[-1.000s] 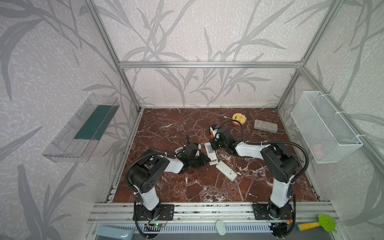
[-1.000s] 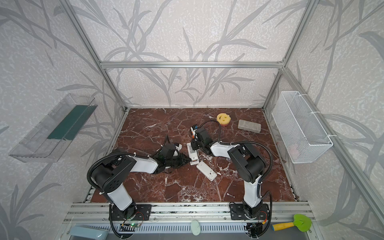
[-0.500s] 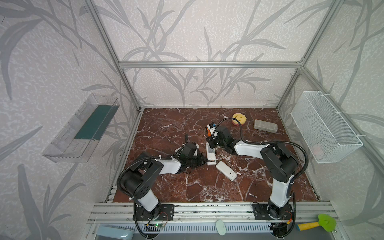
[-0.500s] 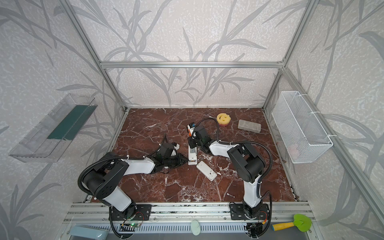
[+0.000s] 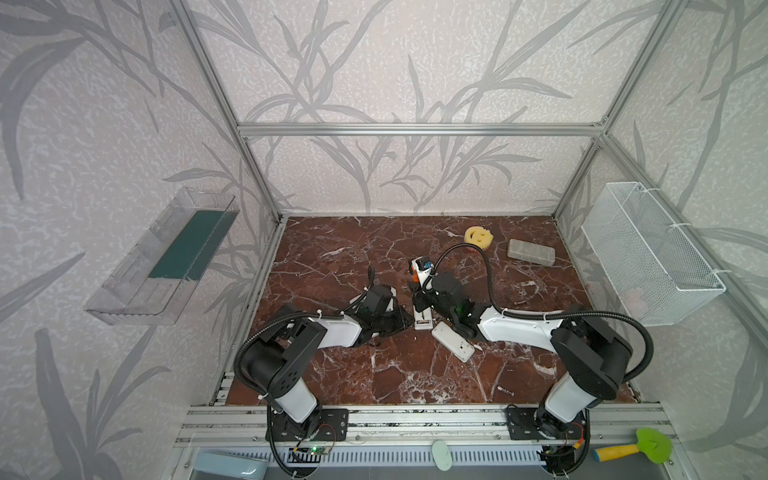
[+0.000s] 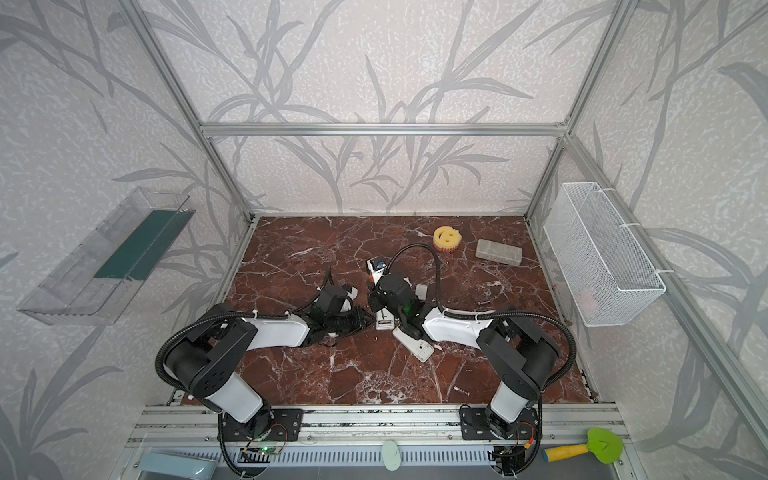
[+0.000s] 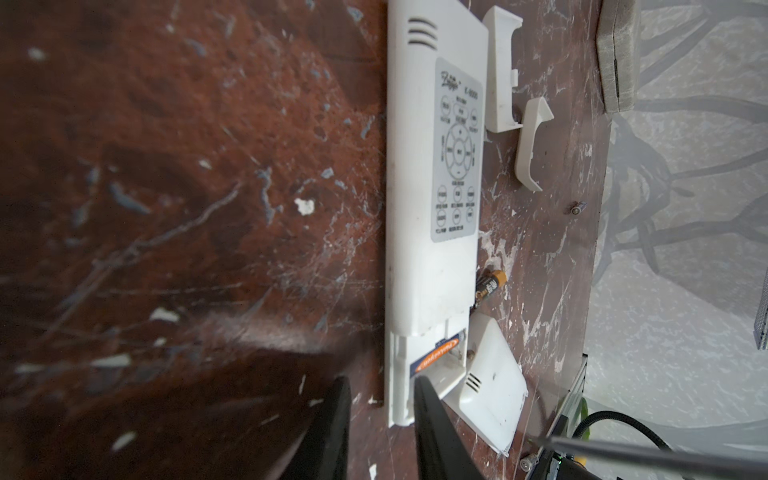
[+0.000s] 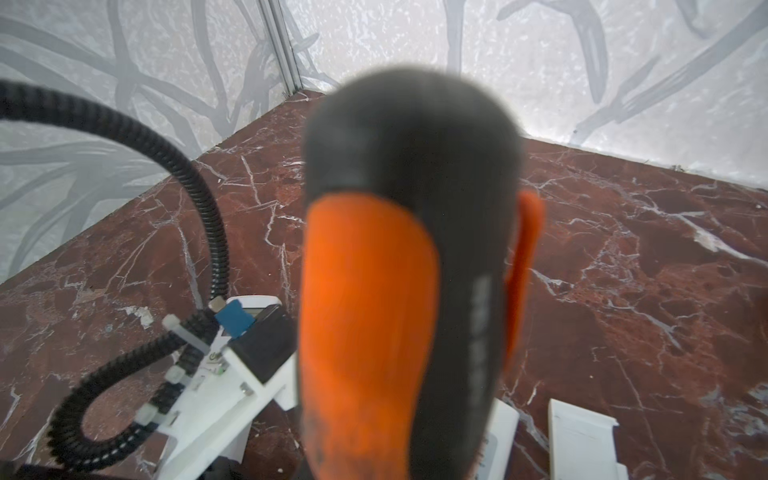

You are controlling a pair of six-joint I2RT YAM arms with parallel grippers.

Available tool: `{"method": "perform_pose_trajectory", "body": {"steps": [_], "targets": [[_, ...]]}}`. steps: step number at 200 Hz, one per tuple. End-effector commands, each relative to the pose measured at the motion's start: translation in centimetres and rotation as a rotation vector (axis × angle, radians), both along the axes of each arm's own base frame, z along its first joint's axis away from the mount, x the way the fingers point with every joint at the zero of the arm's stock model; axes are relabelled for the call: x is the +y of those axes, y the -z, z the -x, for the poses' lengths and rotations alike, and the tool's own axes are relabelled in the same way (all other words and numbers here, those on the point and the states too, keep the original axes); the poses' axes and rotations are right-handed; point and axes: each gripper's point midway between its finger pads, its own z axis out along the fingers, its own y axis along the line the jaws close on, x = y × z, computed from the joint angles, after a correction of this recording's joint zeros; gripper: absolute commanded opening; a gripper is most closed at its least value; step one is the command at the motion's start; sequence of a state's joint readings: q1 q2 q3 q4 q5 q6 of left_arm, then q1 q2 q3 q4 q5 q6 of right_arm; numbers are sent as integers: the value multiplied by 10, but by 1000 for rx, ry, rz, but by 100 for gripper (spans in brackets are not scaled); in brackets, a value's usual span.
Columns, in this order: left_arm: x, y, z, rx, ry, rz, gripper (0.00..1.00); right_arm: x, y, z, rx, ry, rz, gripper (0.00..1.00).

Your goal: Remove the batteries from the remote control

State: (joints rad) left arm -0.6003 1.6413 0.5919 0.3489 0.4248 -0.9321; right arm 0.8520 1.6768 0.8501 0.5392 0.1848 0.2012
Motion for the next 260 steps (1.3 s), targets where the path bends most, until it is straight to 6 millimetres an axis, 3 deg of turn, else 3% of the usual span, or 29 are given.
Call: {"method": "perform_pose_trajectory", "body": {"steps": [1,75,172,260], "targets": [[-3,-5,-5,-20,3,5,29,-3,-16,-8,-108,77,-71,0],[-3,-3,-5,-17,6,7,29,-3,0,-3,-209,42,-94,0],[-2,1,-4,-5,6,-2,29,7,22,24,-248,-240,-119,0],[-2,0,-6,-1,4,-11,29,4,-7,35,-319,-365,-224,0]]}}
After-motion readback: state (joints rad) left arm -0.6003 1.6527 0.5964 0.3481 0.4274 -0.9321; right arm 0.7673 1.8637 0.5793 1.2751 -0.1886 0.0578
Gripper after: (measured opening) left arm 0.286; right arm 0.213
